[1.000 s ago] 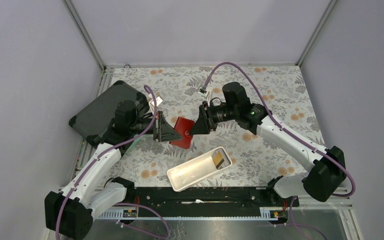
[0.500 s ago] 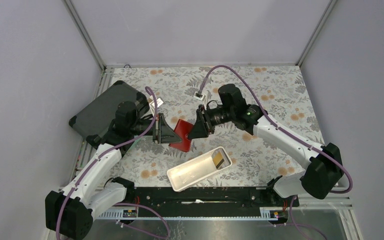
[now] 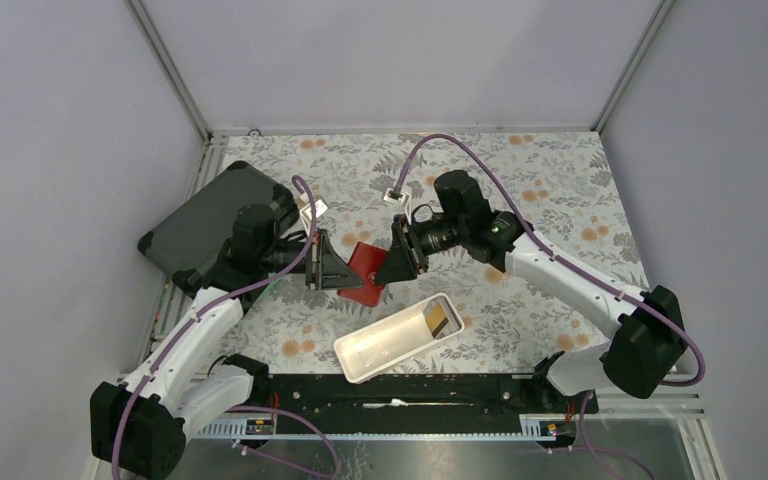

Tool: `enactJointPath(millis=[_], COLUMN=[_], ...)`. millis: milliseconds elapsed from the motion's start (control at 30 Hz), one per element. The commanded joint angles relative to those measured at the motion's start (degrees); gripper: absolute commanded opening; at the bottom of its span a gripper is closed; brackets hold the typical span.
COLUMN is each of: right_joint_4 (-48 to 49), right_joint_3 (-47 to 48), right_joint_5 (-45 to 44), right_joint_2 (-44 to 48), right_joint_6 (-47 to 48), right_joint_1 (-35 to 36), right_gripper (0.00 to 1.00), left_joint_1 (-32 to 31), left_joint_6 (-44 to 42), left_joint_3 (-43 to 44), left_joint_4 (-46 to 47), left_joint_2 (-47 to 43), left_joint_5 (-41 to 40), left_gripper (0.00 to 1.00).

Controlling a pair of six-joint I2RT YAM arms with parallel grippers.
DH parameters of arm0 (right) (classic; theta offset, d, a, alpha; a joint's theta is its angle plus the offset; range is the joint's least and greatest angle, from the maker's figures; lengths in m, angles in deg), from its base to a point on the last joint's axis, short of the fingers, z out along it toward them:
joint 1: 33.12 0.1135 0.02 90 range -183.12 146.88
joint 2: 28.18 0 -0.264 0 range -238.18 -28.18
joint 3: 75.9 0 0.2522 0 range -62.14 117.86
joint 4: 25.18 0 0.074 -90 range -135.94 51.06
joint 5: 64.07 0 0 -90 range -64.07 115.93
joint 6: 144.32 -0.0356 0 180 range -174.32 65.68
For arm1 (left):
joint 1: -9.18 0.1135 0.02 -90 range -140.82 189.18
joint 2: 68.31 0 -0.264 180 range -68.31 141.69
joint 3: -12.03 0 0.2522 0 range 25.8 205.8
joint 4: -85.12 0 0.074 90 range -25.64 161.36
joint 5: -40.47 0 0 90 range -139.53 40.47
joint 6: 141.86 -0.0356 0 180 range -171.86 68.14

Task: Put the credit cards into the card holder
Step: Open the card holder at the center of the board.

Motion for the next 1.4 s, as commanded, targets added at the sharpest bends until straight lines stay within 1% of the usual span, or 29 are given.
enactJointPath(millis=[0,167,300,467,733,1100,1367], right_joint_4=[0.91,-2.62,-2.78,-2.20,-2.13,0.70,-2.33], right_joint_3=[0.21,0.30,-0.43,-0.41,-0.61,-3.83,-0.94], right_joint_5=[3.92,2.38,0.50,-3.92,-12.09,-28.50,-38.33], right_joint_2=[1.12,1.41,1.65,2.21,3.55,7.85,6.17], right_joint_6=[0.03,2.40,2.54,2.66,4.42,7.47,11.36], right_joint_1=[1.68,1.69,2.00,3.22,5.00,9.45,14.38], right_gripper=[0.33,0.35,0.33,0.21,0.00,0.00,0.00], left_joint_1=[0.12,0.88,0.97,0.97,1.44,3.12,3.46], left_joint_6=[-3.09,-2.59,-2.21,-1.92,-1.72,-1.18,-0.65], left_joint_3=[2.80,2.49,2.34,2.22,2.05,2.09,2.23], left_joint_4=[1.78,2.38,2.75,3.14,3.14,2.19,2.30], left_joint_2=[-1.33,-1.64,-1.47,-1.33,-1.05,1.32,2.99], left_joint_5=[-2.58,-2.39,-2.02,-2.00,-2.78,-3.48,-3.17], left_gripper=[0.00,0.00,0.00,0.00,0.00,0.00,0.00])
